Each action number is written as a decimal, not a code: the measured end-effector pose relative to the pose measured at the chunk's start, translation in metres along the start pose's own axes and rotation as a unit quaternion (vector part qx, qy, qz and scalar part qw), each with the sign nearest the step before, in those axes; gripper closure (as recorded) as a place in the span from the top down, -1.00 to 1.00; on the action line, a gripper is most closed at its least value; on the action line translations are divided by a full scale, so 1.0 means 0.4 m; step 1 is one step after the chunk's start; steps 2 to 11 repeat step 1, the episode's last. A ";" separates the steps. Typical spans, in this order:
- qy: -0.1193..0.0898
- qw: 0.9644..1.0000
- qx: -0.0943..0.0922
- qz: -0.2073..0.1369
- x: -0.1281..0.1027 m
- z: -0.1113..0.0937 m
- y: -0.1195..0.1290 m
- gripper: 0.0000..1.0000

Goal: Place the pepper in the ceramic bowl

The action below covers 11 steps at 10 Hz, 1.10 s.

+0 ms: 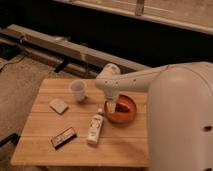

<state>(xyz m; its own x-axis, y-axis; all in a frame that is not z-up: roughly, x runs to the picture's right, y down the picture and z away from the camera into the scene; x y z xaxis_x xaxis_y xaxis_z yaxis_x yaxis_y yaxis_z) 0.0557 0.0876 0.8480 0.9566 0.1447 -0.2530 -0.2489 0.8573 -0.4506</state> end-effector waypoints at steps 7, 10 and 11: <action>0.002 1.000 0.000 0.002 0.009 0.002 -0.002 0.60; 0.002 1.000 0.000 0.002 0.009 0.002 -0.002 0.60; 0.002 1.000 0.000 0.002 0.009 0.002 -0.002 0.60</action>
